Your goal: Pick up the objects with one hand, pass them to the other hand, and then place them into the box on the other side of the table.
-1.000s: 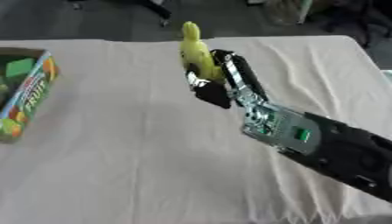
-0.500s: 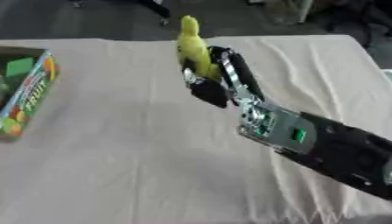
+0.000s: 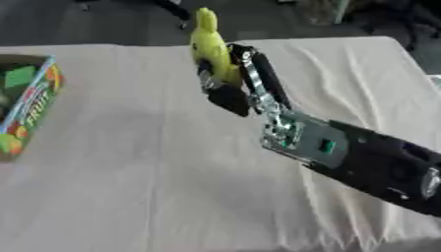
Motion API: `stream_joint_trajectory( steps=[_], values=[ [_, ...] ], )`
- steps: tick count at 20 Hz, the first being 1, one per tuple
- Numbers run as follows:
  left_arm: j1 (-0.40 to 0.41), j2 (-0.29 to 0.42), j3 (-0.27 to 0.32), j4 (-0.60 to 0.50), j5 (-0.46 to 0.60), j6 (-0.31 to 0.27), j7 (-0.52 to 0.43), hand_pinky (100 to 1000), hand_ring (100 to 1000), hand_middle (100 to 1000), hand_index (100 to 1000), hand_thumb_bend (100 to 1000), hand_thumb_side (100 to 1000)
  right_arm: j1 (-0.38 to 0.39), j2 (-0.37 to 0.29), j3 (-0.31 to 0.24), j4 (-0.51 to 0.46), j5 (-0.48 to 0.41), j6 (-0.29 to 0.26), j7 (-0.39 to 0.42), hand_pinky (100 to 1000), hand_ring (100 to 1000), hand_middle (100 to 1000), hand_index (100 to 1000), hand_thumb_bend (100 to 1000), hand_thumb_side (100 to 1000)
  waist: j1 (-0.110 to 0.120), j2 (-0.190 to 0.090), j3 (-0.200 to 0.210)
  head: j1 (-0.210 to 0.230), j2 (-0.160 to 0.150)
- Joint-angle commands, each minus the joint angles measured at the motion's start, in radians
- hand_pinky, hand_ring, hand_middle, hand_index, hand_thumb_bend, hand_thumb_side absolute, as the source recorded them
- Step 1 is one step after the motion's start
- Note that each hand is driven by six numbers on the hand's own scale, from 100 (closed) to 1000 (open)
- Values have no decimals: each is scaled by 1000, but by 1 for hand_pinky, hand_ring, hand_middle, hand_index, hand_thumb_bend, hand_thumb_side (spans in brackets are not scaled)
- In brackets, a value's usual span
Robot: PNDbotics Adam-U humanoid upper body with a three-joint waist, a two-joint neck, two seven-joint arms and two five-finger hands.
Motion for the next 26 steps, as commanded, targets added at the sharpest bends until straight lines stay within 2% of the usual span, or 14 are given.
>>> stream_joint_trajectory(
  steps=[1, 5, 10, 17, 26],
  values=[
    [-33, -9, 5, 9, -16, -24, -37, 845, 789, 746, 827, 100, 575, -12, -37, -8, -5, 13, 85, -69, 608, 477, 411, 507, 100, 423, 2, -21, -1, 4, -10],
    [-42, -24, 14, 22, -33, -46, -65, 845, 789, 746, 826, 100, 550, -13, -31, -3, -5, 11, 85, -57, 606, 476, 410, 507, 100, 422, 3, -17, 2, 12, -32],
    [-52, -44, 15, 38, -39, -65, -86, 845, 789, 745, 827, 100, 541, -17, -27, 0, -5, -1, 72, -59, 605, 475, 409, 506, 100, 425, 2, -15, 5, 17, -37],
    [-70, -81, 16, 61, -69, -127, -160, 843, 792, 744, 831, 100, 415, 8, -23, 11, -5, 14, 26, -51, 605, 476, 409, 506, 100, 423, 1, -13, 5, 19, -47],
    [-93, -133, 23, 94, -122, -199, -250, 842, 801, 747, 837, 121, 287, 18, -12, 32, -5, 27, 17, -53, 603, 475, 408, 505, 100, 420, -1, -13, 3, 16, -57]
  ],
)
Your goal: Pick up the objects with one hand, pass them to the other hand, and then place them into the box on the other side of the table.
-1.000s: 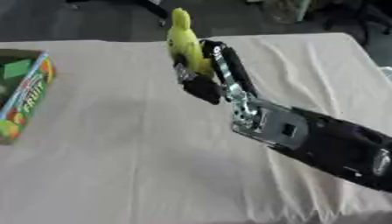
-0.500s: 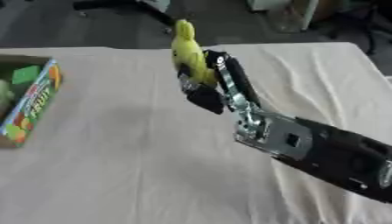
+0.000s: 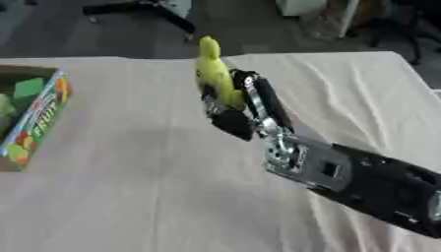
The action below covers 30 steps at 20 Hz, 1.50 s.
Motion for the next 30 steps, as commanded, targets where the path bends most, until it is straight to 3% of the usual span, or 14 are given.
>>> stream_joint_trajectory(
  steps=[1, 6, 14, 21, 22, 30],
  values=[
    [-37, -17, 21, 7, -21, -22, -36, 844, 805, 748, 838, 142, 277, -7, -12, -2, -5, 9, 32, -37, 603, 475, 408, 505, 100, 420, -1, -14, -2, -1, -13],
    [-57, -56, 23, 21, -49, -56, -119, 847, 812, 739, 823, 233, 220, -8, -9, 1, -5, 15, 32, -33, 602, 475, 408, 504, 100, 420, -2, -16, -5, 4, -13],
    [-76, -106, 34, 28, -60, -89, -218, 847, 809, 734, 822, 285, 189, -17, -5, 9, -5, 20, 37, -21, 602, 476, 408, 504, 100, 418, -3, -17, -10, 14, 1],
    [-88, -122, 27, 16, -90, -110, -331, 852, 822, 743, 821, 455, 119, -16, -4, 7, -5, 21, 36, -23, 601, 476, 407, 504, 100, 419, -3, -18, -12, 15, -3],
    [-90, -124, 25, 15, -101, -116, -342, 848, 820, 729, 806, 525, 104, -16, -4, 8, -5, 21, 35, -23, 601, 476, 407, 504, 100, 419, -3, -17, -13, 14, -4],
    [-96, -164, 9, 43, -205, -191, -353, 842, 819, 704, 776, 641, 109, -18, 1, 19, -5, 40, 38, -15, 587, 476, 407, 503, 100, 416, -6, -16, -17, 20, -5]
  ],
)
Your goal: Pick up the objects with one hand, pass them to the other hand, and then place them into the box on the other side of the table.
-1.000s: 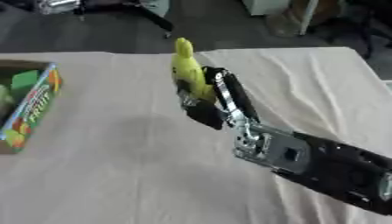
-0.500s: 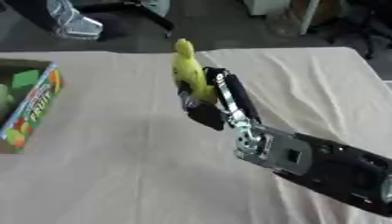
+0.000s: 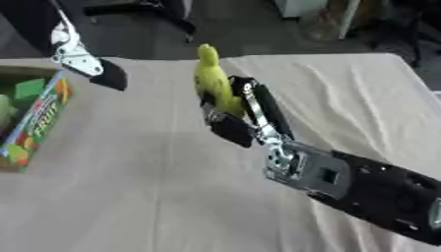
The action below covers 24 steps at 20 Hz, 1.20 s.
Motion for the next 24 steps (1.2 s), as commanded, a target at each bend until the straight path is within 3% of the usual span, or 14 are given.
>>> stream_joint_trajectory(
  steps=[1, 4, 6, 24],
  values=[
    [-31, -10, 12, 14, -43, -32, -1, 841, 818, 702, 774, 649, 111, -13, -15, -2, -5, 18, 30, -21, 585, 476, 407, 503, 100, 415, -2, -16, -2, 4, -5],
    [-35, -25, 22, 17, -88, -70, -1, 826, 817, 699, 771, 765, 137, -16, -13, 8, -5, 35, 31, -8, 579, 476, 407, 503, 100, 411, -2, -15, -4, 5, -4],
    [-37, -32, 36, 5, -115, -102, -1, 822, 813, 693, 765, 782, 137, -17, -10, 12, -5, 46, 32, -1, 578, 476, 407, 503, 100, 411, -2, -15, -5, 5, -4],
    [-9, -118, 63, 100, -218, -172, 16, 816, 801, 693, 729, 699, 129, -34, 6, 44, -5, 116, 9, 30, 565, 474, 402, 497, 100, 410, -9, -10, -19, 20, 4]
  ],
)
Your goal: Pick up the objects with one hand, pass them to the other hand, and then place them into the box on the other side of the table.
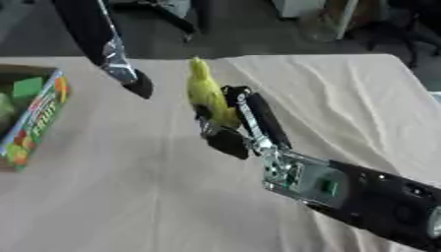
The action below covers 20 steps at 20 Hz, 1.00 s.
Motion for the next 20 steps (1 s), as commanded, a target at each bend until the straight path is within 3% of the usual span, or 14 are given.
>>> stream_joint_trajectory(
  steps=[1, 11, 20],
  values=[
    [-12, -6, 19, 15, -19, -18, -5, 816, 800, 694, 729, 695, 127, -12, -13, -8, -5, 18, 1, -1, 564, 474, 402, 497, 100, 413, -1, -12, -3, 4, 4],
    [17, -47, 35, 102, -108, -52, 11, 814, 799, 696, 738, 698, 130, -19, -16, -26, -5, 31, -5, 3, 560, 473, 401, 495, 100, 417, 0, -12, -10, 12, 6],
    [41, -89, 63, 187, -182, -88, 81, 813, 792, 693, 743, 665, 116, -22, -15, -24, -5, 50, -7, 11, 559, 473, 400, 493, 100, 416, 2, -12, -16, 14, 7]
  ],
)
